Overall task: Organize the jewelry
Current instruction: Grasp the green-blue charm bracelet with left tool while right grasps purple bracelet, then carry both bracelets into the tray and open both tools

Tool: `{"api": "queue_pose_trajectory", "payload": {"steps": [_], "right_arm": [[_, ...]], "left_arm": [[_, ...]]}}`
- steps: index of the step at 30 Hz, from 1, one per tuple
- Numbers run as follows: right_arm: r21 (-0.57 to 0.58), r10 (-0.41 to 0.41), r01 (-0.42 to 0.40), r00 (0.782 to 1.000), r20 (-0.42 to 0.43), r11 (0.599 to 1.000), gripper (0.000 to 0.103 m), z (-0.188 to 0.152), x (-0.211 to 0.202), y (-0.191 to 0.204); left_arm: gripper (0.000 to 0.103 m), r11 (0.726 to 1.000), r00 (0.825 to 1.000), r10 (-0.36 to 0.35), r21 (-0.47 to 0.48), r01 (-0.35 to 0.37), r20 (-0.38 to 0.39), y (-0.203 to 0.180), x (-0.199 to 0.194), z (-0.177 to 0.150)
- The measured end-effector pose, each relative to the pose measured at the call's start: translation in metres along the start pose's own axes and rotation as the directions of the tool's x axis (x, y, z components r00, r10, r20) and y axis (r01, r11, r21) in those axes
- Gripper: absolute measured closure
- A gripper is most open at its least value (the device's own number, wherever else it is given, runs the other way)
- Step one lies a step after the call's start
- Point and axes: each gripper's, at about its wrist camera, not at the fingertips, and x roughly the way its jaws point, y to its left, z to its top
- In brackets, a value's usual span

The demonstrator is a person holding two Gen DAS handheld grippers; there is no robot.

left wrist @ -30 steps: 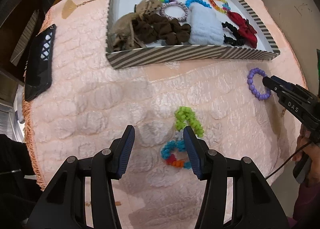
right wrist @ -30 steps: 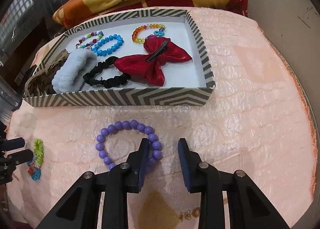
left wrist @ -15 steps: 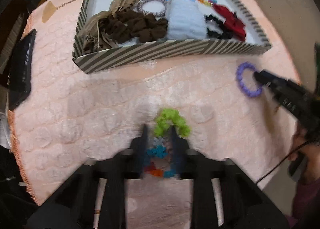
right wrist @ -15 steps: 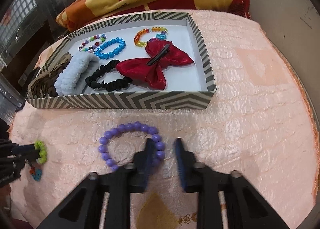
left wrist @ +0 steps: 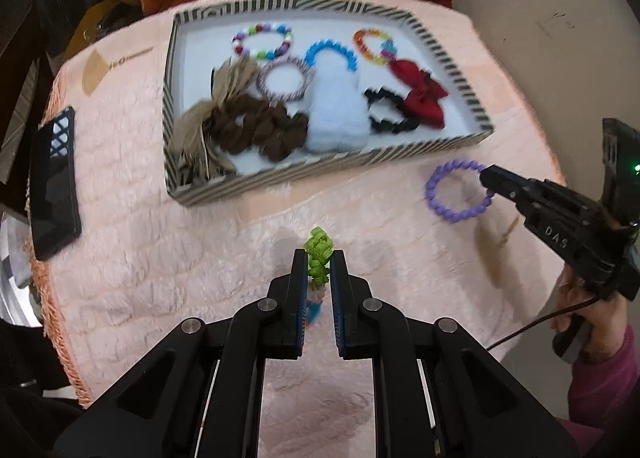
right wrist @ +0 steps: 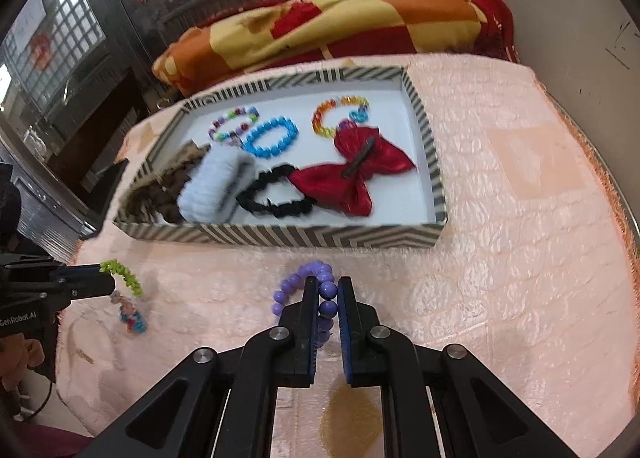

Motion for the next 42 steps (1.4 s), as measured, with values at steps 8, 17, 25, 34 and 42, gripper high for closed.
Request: {"api": "queue_pose_trajectory", "payload": {"steps": [8,17,25,34,42], "right_arm": [[-0.019,0.024,-0.023,0.998,0.051,1.0,0.094,0.015,-0.025,0.009],[-0.041,0.031,-0.027,0.996,0.088,0.999,0.094,0.033,-0.041,0.014],[-0.049,0.03,-0.025,0.993,0.11,0.999,0.094,0.059,-0.042,0.008],[-0.062,0.058,-0.052,0.994,0.094,0.997,0.094,0.098,-0.02,0.003],[-0.056,0.143,-0.14,0.989,0.049,0.989,0.094,0.137,0.018,0.011]], "left_arm": [[0.093,0.999,0.998,0.018,0.043,-0.02,0.056,-0.006,-0.031,0.011],[0.093,0.996,0.994,0.032,0.085,-0.041,0.108,-0.022,-0.049,0.036],[0.093,0.992,0.985,0.061,0.101,-0.078,0.16,-0.033,-0.057,0.079],[0.093,0.991,0.984,0.056,0.11,-0.076,0.169,-0.051,-0.04,0.144],[0.093,0.995,0.99,0.052,0.075,-0.062,0.131,-0.05,0.006,0.203]]}}
